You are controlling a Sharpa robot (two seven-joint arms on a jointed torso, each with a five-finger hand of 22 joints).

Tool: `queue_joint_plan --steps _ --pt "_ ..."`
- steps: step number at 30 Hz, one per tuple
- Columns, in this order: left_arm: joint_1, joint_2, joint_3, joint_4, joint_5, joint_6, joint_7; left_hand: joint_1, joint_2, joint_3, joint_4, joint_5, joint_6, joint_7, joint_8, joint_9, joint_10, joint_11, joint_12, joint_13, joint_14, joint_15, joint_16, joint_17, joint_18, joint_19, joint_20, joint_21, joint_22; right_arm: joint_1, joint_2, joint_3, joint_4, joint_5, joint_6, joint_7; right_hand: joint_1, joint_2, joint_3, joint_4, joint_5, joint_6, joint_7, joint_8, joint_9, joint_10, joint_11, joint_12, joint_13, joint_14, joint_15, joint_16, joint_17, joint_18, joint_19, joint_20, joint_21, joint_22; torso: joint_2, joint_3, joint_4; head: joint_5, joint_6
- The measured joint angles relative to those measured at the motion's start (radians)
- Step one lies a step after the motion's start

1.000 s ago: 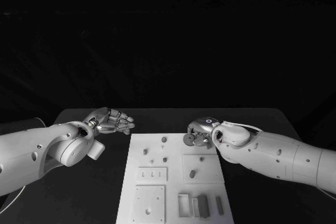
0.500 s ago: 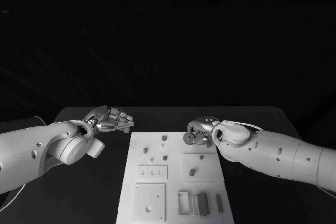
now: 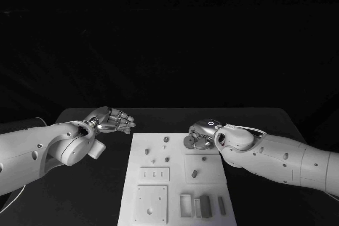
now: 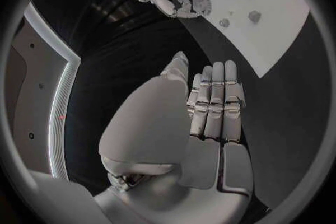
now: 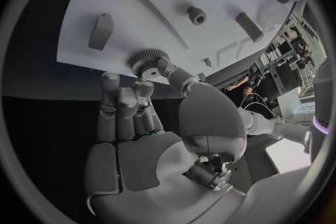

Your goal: Assemble the parts on the task board

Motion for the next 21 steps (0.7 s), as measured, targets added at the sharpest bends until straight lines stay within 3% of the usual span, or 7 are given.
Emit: queue_joint_plan --steps 7,11,13,21 --pt "0.0 -0.002 0.0 0.0 0.0 0.0 0.0 0.0 0.0 0.0 0.0 0.0 0.0 0.0 0.0 0.0 0.0 0.0 0.0 0.0 0.0 0.0 0.0 0.001 0.0 0.0 0.0 0.0 0.0 0.0 -0.019 0.015 0.063 -0.024 -0.022 -0.02 0.006 -0.006 0.003 0.003 0.0 0.0 0.0 0.003 0.003 0.002 -0.002 0.0 -0.002 0.002 -0.001 0.0 -0.001 0.0 0.002 0.002 0.0 0.0 0.0 0.0 -0.0007 0.002 0.002" --pt "0.0 -0.004 0.0 0.001 0.0 0.0 0.0 0.0 0.0 0.0 0.0 0.0 0.0 0.0 0.0 0.0 0.0 0.0 0.0 0.0 0.0 0.0 0.0 0.001 0.0 0.0 0.0 0.0 0.0 0.001 -0.02 0.044 0.105 -0.043 -0.031 -0.033 0.001 -0.011 0.003 0.008 0.0 0.0 0.0 0.006 0.007 0.002 -0.002 0.0 -0.004 0.002 -0.002 0.0 -0.001 0.0 0.002 0.002 0.0 0.0 0.0 0.0 -0.0007 0.002 0.002" --pt "0.0 -0.005 0.0 0.001 0.0 0.0 0.0 0.0 0.0 0.0 0.0 0.0 0.0 0.0 0.0 0.0 0.0 0.0 0.0 0.0 0.0 0.0 0.0 0.001 0.0 0.0 0.0 0.0 0.0 0.003 -0.018 0.051 0.12 -0.053 -0.035 -0.038 0.001 -0.011 0.003 0.008 0.0 0.0 0.0 0.006 0.007 0.002 -0.002 0.0 -0.005 0.002 -0.002 0.0 -0.001 0.0 0.004 0.0 0.0 0.0 0.0 -0.0001 -0.0007 0.002 0.003" --pt "0.0 -0.007 0.0 0.002 0.0 -0.001 0.0 0.0 0.0 0.0 0.0 0.0 0.0 0.0 0.0 0.0 0.0 0.0 -0.004 0.0 0.0 0.0 0.0 0.002 0.0 0.0 0.0 0.0 0.001 0.007 0.032 0.053 0.137 -0.093 -0.043 -0.052 -0.005 -0.024 0.005 0.025 0.0 0.006 -0.006 0.006 0.006 0.005 -0.005 0.0 -0.009 0.008 -0.004 0.0 -0.003 0.0 0.008 -0.001 0.0 0.0 0.0 -0.0012 -0.0007 0.002 0.007"
